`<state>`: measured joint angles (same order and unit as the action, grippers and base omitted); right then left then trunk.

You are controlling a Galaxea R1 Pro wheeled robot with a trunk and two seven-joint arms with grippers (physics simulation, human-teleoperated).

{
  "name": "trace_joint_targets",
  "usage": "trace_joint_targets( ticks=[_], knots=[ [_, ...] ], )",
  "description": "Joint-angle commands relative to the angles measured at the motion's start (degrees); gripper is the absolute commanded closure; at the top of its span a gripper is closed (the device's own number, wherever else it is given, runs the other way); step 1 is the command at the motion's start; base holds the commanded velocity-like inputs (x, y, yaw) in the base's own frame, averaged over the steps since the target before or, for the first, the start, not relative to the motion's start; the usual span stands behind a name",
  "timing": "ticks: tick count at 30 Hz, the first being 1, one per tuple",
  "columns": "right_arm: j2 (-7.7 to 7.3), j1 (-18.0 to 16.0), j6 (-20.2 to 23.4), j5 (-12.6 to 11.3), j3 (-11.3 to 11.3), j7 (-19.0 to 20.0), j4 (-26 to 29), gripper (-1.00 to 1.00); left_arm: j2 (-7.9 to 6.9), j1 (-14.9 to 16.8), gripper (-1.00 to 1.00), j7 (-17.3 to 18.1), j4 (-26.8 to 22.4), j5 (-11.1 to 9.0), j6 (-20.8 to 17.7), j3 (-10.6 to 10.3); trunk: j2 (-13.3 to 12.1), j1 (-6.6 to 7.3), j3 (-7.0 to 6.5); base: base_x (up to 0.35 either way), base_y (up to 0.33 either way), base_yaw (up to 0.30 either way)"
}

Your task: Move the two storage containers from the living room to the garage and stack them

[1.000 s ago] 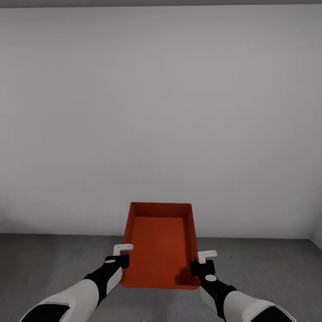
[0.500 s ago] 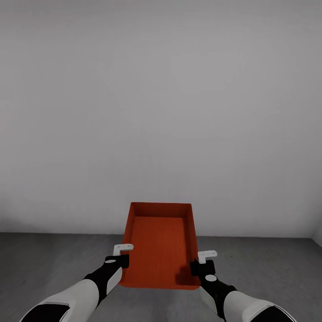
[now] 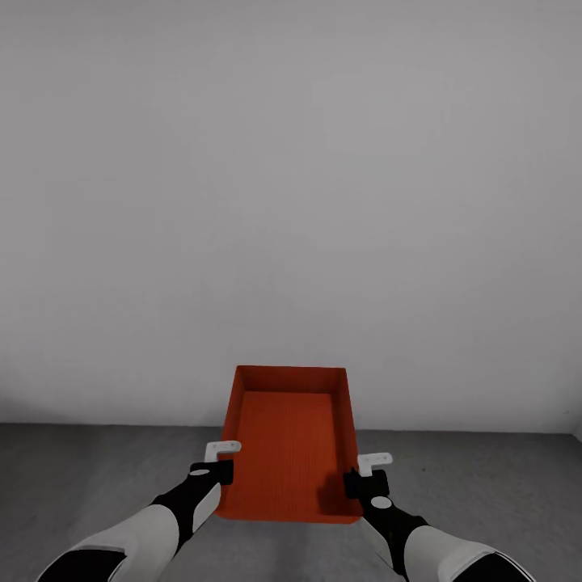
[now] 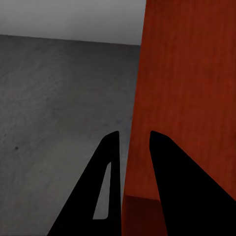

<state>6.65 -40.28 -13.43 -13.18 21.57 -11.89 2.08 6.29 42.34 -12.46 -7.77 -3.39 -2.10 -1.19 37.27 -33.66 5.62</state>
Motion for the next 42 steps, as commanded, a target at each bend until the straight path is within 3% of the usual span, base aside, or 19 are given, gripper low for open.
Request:
trace_joint_targets(
  ticks=[1, 42],
  knots=[
    [0.03, -0.06, -0.1, -0.8, -3.73, 0.02, -0.14, 1.0, 0.02, 0.02, 1.0, -0.26, -0.31, 0.23, 0.34, 0.22, 0.09, -0.03, 0.19, 0.083, 0.0, 0.0],
    [0.03, -0.06, -0.1, -0.8, -3.72, 0.02, -0.12, 1.0, -0.04, 0.02, 1.0, -0.2, -0.33, 0.23, 0.36, 0.22, 0.09, -0.03, 3.95, 0.005, 0.0, 0.0]
  ],
)
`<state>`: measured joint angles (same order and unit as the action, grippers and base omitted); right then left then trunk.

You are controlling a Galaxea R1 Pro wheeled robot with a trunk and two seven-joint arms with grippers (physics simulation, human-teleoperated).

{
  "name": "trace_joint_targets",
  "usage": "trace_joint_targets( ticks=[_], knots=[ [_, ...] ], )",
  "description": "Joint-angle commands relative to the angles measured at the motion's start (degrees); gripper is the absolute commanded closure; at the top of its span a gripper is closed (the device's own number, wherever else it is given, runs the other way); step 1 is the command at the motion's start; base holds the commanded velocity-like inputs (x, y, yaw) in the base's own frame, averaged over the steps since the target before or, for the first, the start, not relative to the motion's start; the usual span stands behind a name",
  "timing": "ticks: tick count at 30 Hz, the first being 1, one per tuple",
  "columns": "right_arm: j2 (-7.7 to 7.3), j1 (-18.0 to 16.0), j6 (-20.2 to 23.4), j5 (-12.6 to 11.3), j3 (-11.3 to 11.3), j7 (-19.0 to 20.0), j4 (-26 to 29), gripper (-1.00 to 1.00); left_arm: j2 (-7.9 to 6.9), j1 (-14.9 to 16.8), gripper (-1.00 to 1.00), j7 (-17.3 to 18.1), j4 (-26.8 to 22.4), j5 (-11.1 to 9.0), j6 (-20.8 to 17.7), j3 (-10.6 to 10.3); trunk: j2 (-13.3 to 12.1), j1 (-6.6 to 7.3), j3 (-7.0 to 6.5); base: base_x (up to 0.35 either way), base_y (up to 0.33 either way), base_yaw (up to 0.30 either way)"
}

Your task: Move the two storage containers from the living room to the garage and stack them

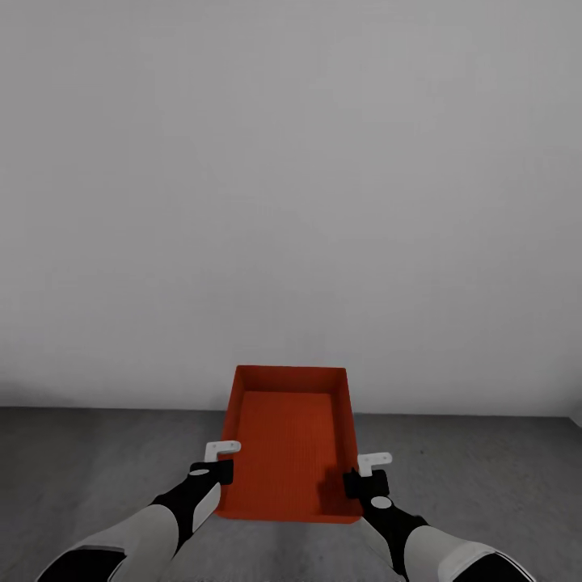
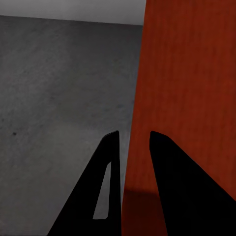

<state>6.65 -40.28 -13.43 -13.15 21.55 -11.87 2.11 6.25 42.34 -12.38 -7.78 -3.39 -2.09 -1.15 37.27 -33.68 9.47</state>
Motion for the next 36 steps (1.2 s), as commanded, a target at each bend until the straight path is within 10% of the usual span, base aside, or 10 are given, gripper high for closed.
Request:
trace_joint_targets(
  ticks=[1, 36],
  knots=[
    [0.03, -0.06, -0.1, -0.83, -3.71, 0.0, -0.15, 1.0, 0.02, 0.02, 1.0, -0.28, -0.31, 0.22, 0.36, 0.18, 0.09, -0.01, 0.19, 0.0, 0.0, 0.0],
    [0.03, -0.06, -0.18, -0.83, -3.71, 0.0, -0.17, 1.0, 0.08, 0.02, 1.0, -0.28, -0.21, 0.22, 0.33, 0.19, 0.09, -0.01, 3.4, 0.0, 0.0, 0.0]
  ],
)
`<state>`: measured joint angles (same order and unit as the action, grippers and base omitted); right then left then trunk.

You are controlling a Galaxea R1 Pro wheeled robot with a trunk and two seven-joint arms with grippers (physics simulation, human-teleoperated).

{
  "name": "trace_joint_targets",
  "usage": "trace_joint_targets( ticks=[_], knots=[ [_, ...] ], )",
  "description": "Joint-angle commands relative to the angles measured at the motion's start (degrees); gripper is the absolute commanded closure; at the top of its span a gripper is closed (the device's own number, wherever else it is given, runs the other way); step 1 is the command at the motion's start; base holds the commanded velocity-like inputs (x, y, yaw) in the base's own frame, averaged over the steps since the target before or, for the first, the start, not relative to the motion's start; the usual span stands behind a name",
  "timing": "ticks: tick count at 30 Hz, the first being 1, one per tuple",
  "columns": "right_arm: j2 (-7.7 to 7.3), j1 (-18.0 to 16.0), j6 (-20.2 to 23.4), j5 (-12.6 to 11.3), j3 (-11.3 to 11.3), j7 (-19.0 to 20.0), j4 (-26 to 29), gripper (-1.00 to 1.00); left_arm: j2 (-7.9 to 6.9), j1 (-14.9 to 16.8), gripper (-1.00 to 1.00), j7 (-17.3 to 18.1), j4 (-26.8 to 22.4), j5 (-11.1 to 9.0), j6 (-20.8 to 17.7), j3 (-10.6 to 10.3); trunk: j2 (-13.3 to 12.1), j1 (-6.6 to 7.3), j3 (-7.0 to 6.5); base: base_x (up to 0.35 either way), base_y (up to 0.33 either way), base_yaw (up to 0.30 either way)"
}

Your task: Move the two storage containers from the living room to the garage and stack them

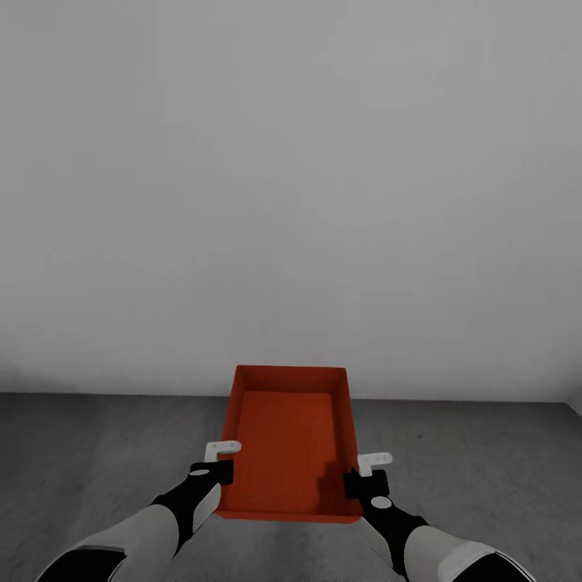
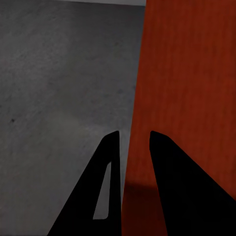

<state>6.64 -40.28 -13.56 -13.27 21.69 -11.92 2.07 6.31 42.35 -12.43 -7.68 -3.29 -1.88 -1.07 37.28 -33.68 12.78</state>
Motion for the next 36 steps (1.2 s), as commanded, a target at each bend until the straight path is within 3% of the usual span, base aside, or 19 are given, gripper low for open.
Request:
trace_joint_targets(
  ticks=[1, 36],
  knots=[
    [0.04, -0.06, -0.05, -0.7, -3.85, 0.05, -0.14, 1.0, 0.02, 0.01, 1.0, -0.22, -0.32, 0.13, 0.12, 0.1, 0.08, -0.01, 0.18, 0.0, 0.0, 0.0],
    [0.04, -0.06, -0.06, -0.7, -3.85, 0.05, -0.13, 1.0, 0.09, 0.01, 1.0, -0.22, -0.25, 0.13, 0.21, 0.09, 0.08, -0.01, 3.39, 0.0, 0.0, 0.0]
  ],
)
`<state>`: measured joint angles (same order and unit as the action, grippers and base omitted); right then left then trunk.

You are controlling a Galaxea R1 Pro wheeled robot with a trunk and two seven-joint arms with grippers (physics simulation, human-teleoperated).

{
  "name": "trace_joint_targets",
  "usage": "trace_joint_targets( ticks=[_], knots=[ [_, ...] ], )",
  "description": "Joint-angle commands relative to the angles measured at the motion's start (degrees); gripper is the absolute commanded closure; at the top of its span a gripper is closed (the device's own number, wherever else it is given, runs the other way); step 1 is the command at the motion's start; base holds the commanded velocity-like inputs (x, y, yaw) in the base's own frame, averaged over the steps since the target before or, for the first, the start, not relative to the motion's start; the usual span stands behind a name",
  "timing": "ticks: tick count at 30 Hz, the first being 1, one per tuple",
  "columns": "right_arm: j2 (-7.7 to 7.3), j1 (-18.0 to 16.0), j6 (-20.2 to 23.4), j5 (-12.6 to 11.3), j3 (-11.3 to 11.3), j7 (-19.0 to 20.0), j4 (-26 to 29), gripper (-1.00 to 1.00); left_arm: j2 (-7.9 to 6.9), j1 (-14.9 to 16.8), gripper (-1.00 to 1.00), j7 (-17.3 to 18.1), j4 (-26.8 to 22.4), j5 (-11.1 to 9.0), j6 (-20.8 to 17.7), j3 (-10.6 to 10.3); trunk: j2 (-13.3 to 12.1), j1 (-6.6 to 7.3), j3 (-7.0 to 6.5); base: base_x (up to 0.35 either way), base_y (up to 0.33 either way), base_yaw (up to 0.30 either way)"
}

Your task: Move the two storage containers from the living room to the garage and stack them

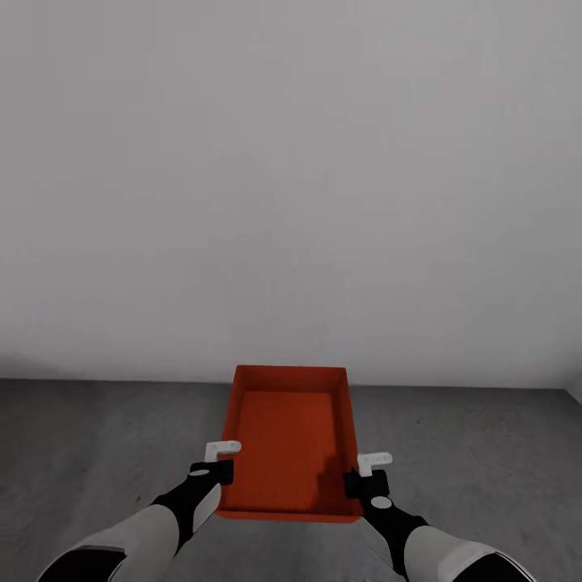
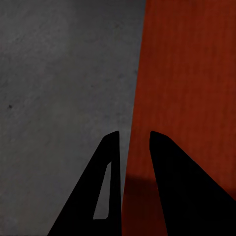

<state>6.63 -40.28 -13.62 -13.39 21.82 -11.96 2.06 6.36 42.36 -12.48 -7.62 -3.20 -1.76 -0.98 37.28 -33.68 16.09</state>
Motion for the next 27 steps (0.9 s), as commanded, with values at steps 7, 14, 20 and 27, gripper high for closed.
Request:
trace_joint_targets(
  ticks=[7, 14, 20, 27],
  knots=[
    [0.05, -0.06, 0.0, -0.59, -3.98, 0.09, -0.13, 1.0, 0.06, 0.01, 1.0, -0.18, -0.38, 0.03, 0.09, 0.02, 0.08, -0.01, 0.72, 0.0, 0.0, 0.0],
    [0.05, -0.06, 0.0, -0.59, -3.98, 0.09, -0.13, 1.0, 0.06, 0.01, 1.0, -0.18, -0.33, 0.03, 0.09, 0.02, 0.08, -0.01, 1.36, 0.0, 0.0, 0.0],
    [0.05, -0.06, 0.0, -0.59, -3.98, 0.09, -0.12, 1.0, 0.06, 0.01, 1.0, -0.18, -0.38, 0.03, 0.09, 0.01, 0.08, -0.01, 1.91, 0.0, 0.0, 0.0],
    [0.05, -0.06, 0.0, -0.59, -3.98, 0.09, -0.13, 1.0, 0.13, 0.01, 1.0, -0.37, -0.41, 0.03, 0.06, 0.02, 0.08, -0.01, 2.55, 0.0, 0.0, 0.0]
  ],
)
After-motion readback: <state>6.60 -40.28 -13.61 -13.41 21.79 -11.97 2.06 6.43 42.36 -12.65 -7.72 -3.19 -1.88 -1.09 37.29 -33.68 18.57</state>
